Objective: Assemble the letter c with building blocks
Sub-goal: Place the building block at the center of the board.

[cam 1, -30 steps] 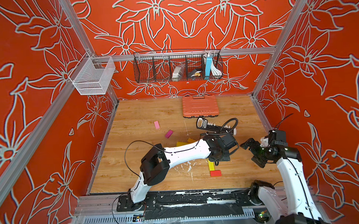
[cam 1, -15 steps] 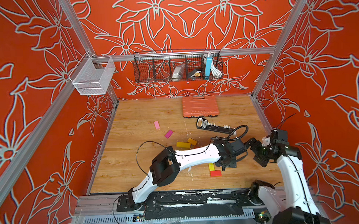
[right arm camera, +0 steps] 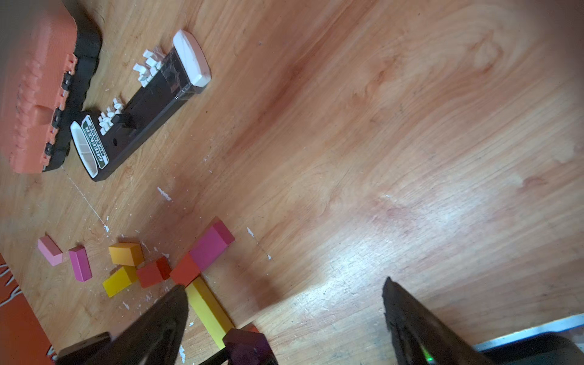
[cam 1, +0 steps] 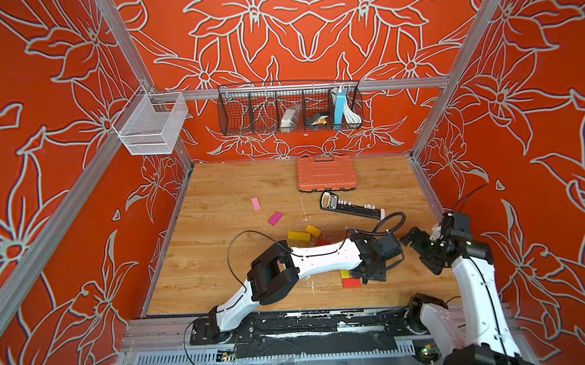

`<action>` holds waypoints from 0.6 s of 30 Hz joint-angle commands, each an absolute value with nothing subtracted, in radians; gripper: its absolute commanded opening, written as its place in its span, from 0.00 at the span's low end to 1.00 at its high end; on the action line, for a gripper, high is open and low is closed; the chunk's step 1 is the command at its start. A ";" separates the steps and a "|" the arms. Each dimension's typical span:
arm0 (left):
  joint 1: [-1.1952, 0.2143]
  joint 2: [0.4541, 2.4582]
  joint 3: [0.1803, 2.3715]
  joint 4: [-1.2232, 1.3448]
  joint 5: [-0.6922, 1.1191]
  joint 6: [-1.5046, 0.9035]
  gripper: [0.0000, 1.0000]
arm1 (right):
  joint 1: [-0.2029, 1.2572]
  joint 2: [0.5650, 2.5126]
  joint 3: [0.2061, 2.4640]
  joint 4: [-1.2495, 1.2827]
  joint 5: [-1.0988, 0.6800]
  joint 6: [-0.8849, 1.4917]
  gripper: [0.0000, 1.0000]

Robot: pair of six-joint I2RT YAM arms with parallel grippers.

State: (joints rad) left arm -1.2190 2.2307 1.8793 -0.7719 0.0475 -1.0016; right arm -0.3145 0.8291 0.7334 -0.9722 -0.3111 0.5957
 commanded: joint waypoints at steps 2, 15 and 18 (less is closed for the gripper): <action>-1.226 2.253 1.865 -0.765 0.067 -1.010 0.58 | -0.320 0.816 0.731 -0.990 -0.293 0.587 0.98; -1.224 2.286 1.897 -0.760 0.090 -0.983 0.76 | -0.319 0.811 0.718 -0.977 -0.314 0.590 0.98; -1.224 2.279 1.893 -0.755 0.086 -0.969 0.77 | -0.319 0.812 0.720 -0.976 -0.319 0.591 0.98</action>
State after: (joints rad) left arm -1.2240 2.2658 1.8721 -0.7494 0.0875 -0.9913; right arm -0.3145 0.8177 0.7315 -0.9703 -0.3145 0.5957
